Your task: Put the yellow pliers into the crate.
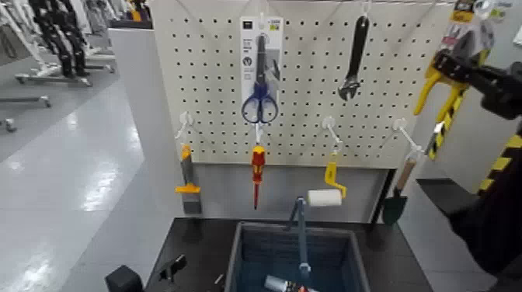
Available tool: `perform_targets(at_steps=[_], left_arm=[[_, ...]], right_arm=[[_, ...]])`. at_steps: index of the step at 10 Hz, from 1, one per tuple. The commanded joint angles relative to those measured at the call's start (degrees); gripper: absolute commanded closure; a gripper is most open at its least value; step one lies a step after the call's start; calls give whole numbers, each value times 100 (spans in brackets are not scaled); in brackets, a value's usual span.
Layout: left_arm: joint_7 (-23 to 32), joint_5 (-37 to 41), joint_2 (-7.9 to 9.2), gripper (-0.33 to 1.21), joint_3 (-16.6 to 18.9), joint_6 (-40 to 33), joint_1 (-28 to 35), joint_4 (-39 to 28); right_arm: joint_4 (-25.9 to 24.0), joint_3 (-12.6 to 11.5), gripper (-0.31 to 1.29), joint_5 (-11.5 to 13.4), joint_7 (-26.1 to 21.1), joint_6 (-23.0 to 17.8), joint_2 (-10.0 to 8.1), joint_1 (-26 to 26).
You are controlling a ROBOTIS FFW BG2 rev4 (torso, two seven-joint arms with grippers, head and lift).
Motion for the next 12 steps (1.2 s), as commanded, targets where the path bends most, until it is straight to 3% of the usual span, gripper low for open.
perform_targets(at_steps=[1,5,8,12], left_arm=[[0,-9,-9,10,3,9,-14,9],[0,-9,-17,10,12,0,-31,53],[0,-9,0,10,-6,-9,-49,71],[-18,-9,0,10,-6,-18,-49,71]], right_arm=[[-427,67,108,13,-209,149,417,584],[-471,208,108,65,-227,176,1085,1375],[-155,542,108,92,-218,176,1331,1665],[267,1157,108,742,-244,229,1551,1990]])
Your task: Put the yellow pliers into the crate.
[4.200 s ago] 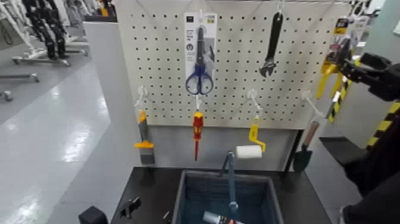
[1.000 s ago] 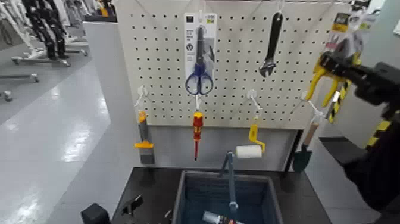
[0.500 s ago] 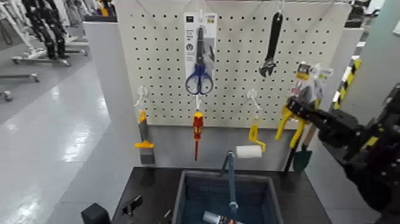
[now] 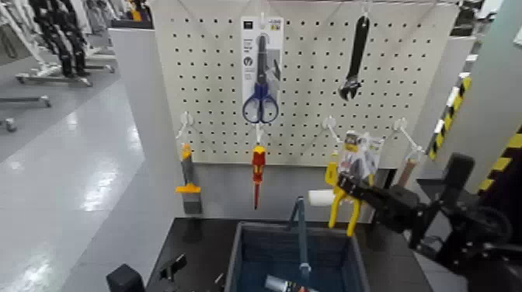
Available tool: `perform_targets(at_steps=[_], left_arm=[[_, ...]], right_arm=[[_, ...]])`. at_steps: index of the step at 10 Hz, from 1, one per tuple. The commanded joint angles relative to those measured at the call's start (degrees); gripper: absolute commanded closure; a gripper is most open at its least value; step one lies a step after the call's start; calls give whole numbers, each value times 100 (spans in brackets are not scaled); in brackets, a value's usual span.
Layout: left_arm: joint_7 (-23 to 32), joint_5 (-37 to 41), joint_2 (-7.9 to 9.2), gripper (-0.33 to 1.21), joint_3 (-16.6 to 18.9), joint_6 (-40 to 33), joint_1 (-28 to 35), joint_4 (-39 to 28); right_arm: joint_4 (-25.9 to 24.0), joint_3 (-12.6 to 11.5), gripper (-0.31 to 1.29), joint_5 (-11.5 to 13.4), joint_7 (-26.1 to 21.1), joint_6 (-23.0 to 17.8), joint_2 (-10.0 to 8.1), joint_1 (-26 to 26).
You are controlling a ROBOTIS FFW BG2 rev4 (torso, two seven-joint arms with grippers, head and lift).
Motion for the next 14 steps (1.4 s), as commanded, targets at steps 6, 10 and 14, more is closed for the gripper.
perform_targets(at_steps=[6,10,14], left_arm=[[-44,0,0,10,-9,-4,1,-7],[-53,0,9,10,-9,-4,9,-7],[-62,0,9,10,0,-4,9,-16]], right_arm=[[822,581,108,847,15,-67,62,327],[892,546,30,962,-73,231,71,336],[795,511,15,962,-109,223,80,344]])
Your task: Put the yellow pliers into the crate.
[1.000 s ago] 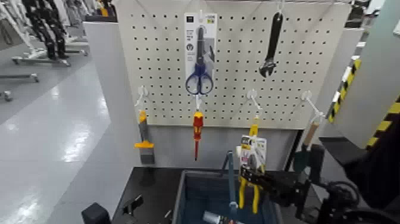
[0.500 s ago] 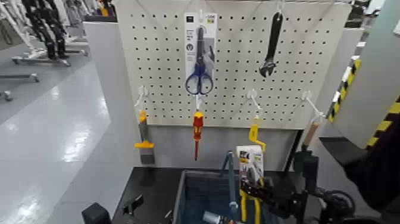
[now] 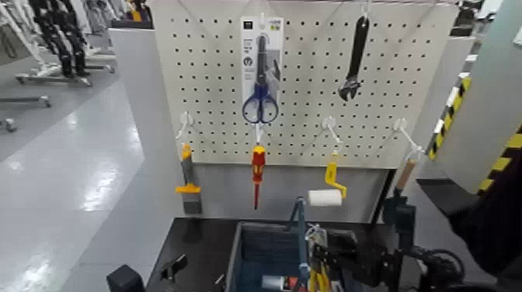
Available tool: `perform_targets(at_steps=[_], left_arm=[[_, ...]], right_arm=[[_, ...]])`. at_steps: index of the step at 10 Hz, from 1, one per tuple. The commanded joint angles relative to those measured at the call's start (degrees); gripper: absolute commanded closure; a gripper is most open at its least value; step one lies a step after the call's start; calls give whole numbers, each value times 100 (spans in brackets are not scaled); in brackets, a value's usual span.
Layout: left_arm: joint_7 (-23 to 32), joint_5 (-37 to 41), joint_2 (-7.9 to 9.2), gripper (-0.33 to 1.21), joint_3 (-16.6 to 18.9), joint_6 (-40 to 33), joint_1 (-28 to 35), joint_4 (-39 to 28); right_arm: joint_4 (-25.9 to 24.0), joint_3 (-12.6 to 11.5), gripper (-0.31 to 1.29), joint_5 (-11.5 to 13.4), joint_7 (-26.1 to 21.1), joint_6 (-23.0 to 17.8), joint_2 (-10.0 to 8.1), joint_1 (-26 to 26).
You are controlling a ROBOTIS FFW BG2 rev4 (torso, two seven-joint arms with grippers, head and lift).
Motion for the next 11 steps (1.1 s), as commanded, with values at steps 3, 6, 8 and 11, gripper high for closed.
perform_targets(at_steps=[3,6,8,11], left_arm=[[0,-9,3,10,10,0,0,-1],[0,-9,-5,10,27,9,0,7],[-9,-9,3,10,36,0,0,7],[-35,-9,-5,10,62,0,18,7]], right_arm=[[-185,-11,15,0,-199,-264,27,86],[-713,-55,15,123,-911,-905,124,508],[-994,-161,15,290,-2309,-2215,317,1290],[-1117,-125,15,360,-3302,-3648,405,2266]])
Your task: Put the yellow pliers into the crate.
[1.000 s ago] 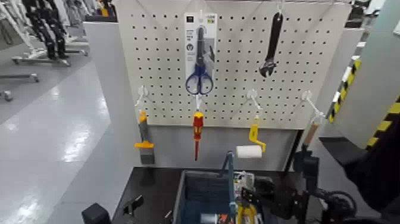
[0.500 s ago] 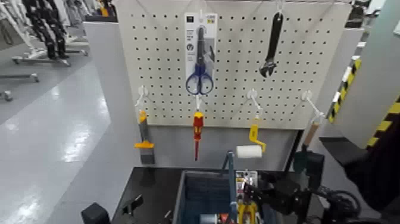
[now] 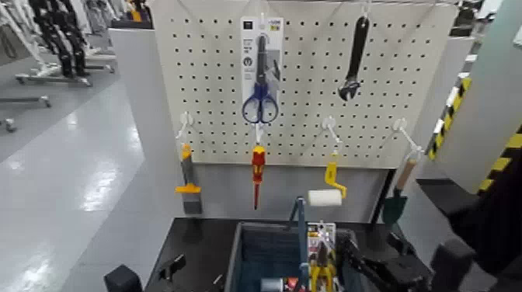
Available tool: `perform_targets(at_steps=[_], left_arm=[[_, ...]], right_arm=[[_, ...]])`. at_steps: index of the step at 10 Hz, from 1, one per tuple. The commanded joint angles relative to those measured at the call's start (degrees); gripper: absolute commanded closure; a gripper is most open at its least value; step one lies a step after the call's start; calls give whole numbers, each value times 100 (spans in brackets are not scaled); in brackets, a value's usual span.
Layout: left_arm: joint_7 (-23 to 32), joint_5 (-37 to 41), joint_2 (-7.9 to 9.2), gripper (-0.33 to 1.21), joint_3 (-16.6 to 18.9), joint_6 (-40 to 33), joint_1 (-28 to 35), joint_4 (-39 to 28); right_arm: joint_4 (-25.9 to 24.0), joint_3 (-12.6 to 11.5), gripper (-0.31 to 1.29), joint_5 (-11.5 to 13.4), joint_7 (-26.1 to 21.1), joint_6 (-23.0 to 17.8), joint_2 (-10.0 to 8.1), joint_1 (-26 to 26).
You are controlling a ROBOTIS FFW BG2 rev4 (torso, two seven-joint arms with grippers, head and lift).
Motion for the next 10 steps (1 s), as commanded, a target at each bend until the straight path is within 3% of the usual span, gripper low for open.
perform_targets(at_steps=[1,3,4,6,10], left_arm=[[-12,0,-14,10,21,-2,36,-9],[-12,0,-23,10,38,-2,53,-27],[-12,0,-23,10,38,-2,62,-35],[-21,-17,-67,10,82,-2,97,-35],[-47,-26,-93,10,117,-28,124,-44]], right_arm=[[-137,100,16,172,-599,-1036,58,792],[-330,188,16,172,-880,-1045,102,1231],[-304,267,16,216,-871,-1405,84,1416],[-278,487,16,216,-994,-1678,75,1627],[-242,513,17,225,-1170,-1625,67,1697]])
